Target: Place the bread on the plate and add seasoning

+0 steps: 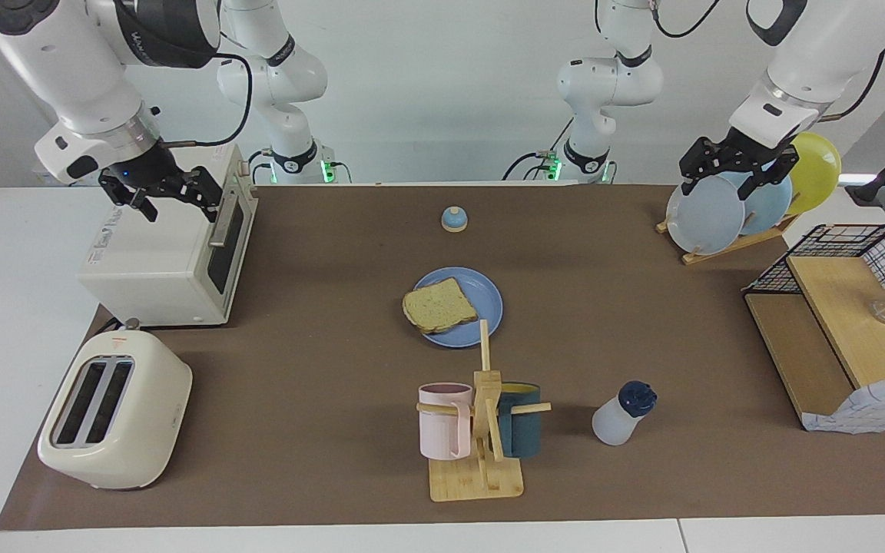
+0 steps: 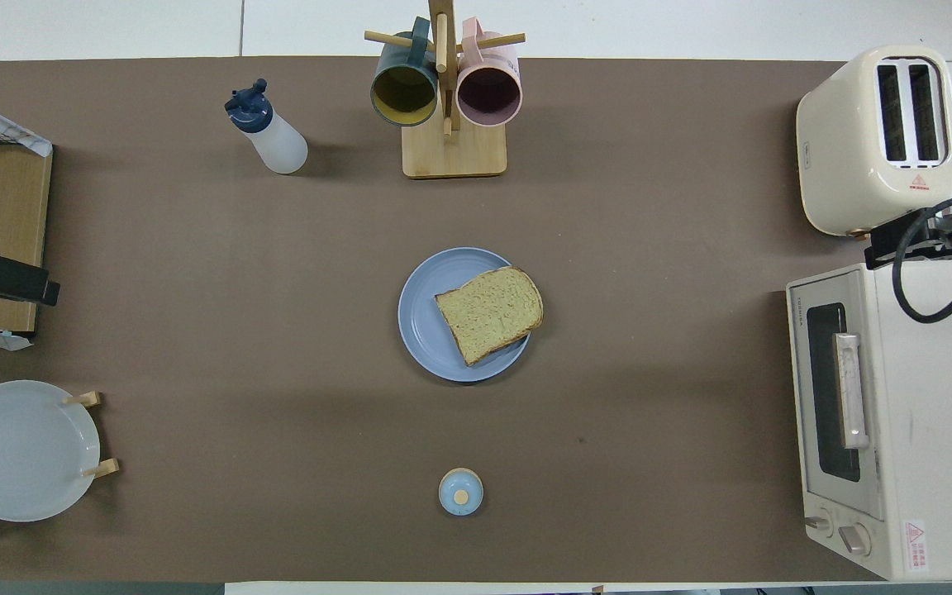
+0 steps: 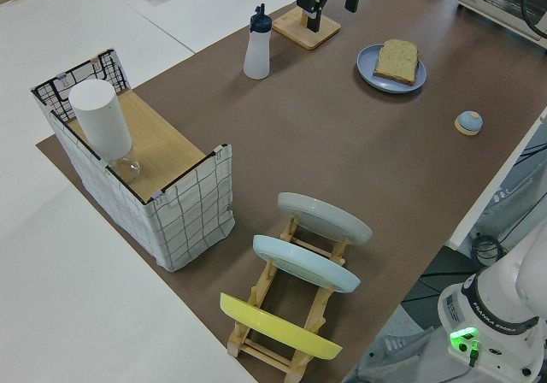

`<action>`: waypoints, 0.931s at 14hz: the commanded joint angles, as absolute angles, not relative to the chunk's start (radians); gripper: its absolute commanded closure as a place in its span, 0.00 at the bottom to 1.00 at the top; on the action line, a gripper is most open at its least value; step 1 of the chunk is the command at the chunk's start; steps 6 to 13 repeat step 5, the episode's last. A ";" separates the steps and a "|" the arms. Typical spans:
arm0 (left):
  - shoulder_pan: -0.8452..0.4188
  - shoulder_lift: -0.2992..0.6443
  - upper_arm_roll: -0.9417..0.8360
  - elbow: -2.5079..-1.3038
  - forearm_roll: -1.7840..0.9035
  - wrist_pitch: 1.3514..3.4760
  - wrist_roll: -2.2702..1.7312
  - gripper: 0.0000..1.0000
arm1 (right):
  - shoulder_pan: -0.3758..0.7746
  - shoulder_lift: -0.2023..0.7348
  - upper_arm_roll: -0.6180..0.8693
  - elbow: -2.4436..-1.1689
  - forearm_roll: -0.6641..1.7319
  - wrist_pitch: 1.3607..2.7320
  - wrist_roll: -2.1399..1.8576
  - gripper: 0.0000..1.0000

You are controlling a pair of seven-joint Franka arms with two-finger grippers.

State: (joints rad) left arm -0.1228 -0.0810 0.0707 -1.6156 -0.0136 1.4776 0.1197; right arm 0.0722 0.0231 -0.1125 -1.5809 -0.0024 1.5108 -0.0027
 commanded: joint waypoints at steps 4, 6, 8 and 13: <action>-0.084 -0.080 0.048 -1.580 -0.003 1.454 0.141 0.00 | 0.064 -0.002 -0.107 -1.611 -0.012 1.520 -0.025 0.00; -0.083 -0.081 0.048 -1.580 -0.003 1.454 0.140 0.00 | 0.064 -0.002 -0.107 -1.611 -0.012 1.520 -0.025 0.00; -0.083 -0.081 0.048 -1.580 -0.003 1.454 0.140 0.00 | 0.064 -0.002 -0.107 -1.611 -0.012 1.520 -0.025 0.00; -0.083 -0.081 0.048 -1.580 -0.003 1.454 0.140 0.00 | 0.064 -0.002 -0.107 -1.611 -0.012 1.520 -0.025 0.00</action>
